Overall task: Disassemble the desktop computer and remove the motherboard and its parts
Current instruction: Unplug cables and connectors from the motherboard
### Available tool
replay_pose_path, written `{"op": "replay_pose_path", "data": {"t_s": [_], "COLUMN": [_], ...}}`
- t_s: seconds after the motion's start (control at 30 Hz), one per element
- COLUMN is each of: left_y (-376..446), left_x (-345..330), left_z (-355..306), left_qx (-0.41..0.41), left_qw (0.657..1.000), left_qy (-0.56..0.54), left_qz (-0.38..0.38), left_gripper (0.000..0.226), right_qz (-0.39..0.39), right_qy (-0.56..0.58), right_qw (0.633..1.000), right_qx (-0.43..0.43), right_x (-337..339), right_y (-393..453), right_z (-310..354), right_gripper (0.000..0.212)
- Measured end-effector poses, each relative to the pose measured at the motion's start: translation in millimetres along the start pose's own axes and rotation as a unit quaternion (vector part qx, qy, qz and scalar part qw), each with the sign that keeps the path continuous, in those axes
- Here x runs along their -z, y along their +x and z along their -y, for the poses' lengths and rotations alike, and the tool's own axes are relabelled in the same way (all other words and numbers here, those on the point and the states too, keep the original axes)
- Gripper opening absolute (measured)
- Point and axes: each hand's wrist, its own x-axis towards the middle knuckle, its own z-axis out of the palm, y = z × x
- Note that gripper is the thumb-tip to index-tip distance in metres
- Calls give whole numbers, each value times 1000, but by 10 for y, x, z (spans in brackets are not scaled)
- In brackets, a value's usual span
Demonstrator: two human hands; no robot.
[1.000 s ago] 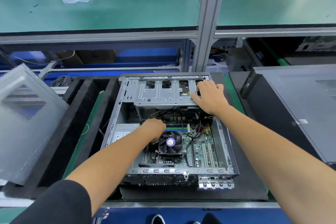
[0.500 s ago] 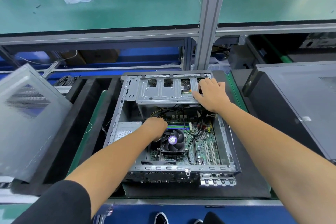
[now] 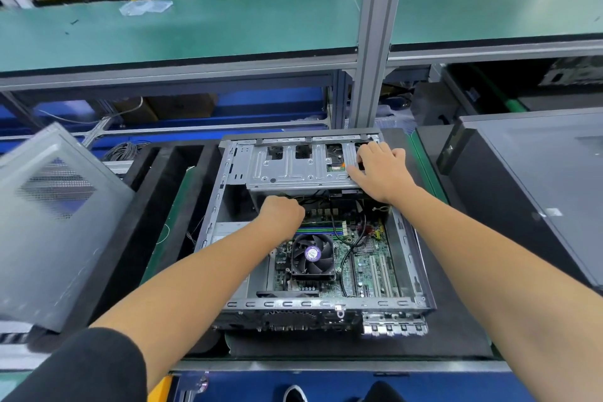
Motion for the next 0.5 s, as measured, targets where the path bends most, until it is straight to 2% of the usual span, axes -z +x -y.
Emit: {"op": "replay_pose_path", "data": {"t_s": [0.23, 0.37, 0.5], "left_y": [-40, -27, -23], "left_x": [226, 269, 244], "left_z": [-232, -391, -405], "left_qx": [-62, -147, -185], "left_qw": [996, 977, 946], "left_qy": [-5, -108, -251], "left_qz": [-62, -112, -87], "left_gripper": [11, 11, 22], "right_qz": [-4, -2, 0], "right_qy": [-13, -16, -19], "right_qw": [1000, 1000, 1000], "right_qx": [3, 2, 5], "right_x": [-23, -26, -14], "right_y": [-9, -5, -10], "right_z": [-7, -3, 3], "right_gripper": [27, 26, 26]}}
